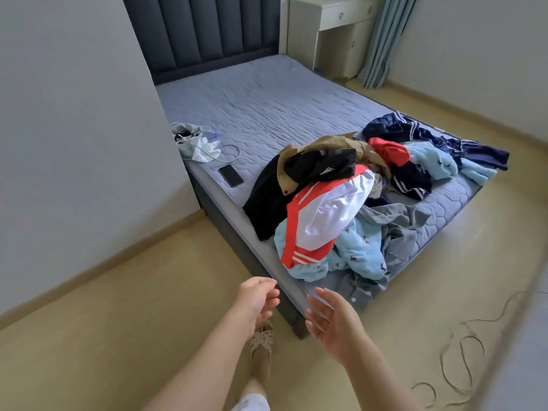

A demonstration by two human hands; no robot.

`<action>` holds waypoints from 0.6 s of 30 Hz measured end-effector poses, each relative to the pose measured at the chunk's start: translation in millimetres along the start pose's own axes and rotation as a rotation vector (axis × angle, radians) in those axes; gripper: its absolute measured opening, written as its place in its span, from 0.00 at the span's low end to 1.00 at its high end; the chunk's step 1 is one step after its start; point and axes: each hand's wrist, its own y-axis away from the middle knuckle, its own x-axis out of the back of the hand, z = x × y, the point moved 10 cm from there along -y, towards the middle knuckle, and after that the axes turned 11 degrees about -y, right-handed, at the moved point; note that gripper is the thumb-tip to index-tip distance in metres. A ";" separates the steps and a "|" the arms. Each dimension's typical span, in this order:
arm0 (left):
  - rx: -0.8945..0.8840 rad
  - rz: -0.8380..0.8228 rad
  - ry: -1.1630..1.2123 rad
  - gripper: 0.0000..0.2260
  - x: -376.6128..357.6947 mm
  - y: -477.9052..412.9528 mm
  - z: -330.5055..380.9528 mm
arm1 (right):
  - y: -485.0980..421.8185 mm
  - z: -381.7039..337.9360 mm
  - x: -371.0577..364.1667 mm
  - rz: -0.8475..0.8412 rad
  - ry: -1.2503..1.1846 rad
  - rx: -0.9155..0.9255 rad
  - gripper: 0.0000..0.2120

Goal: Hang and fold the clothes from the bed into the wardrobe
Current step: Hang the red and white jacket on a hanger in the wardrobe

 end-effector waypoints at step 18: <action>0.001 -0.040 -0.175 0.06 -56.8 -199.8 189.0 | -153.7 -176.3 -94.2 0.095 -0.119 -0.001 0.06</action>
